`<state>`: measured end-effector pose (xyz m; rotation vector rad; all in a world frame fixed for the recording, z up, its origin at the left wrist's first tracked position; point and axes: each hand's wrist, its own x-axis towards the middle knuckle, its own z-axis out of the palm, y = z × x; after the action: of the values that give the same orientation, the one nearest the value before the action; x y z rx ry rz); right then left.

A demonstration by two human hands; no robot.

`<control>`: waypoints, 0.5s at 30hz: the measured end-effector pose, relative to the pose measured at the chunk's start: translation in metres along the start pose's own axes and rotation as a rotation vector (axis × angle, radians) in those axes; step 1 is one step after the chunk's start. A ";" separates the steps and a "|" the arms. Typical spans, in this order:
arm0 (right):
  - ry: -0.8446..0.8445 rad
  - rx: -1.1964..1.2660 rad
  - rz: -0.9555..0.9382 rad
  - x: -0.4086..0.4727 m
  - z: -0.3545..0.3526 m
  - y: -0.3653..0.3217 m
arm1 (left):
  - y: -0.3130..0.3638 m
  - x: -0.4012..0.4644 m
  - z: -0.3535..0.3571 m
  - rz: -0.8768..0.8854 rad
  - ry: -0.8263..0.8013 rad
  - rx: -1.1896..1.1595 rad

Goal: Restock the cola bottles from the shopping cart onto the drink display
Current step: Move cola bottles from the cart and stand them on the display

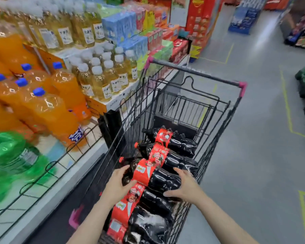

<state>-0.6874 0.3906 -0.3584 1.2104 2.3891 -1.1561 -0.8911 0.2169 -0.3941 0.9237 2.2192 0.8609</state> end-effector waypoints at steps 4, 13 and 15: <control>-0.017 -0.005 0.136 0.028 0.018 0.014 | -0.016 0.018 0.021 -0.091 -0.037 -0.035; 0.206 0.185 0.242 0.061 0.063 0.035 | -0.035 0.095 0.055 -0.277 -0.090 -0.200; 0.254 0.163 0.257 0.064 0.069 0.035 | -0.039 0.105 0.056 -0.303 -0.076 -0.247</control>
<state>-0.7118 0.3899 -0.4559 1.7540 2.2514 -1.1933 -0.9284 0.2941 -0.4849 0.4815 2.0600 0.9123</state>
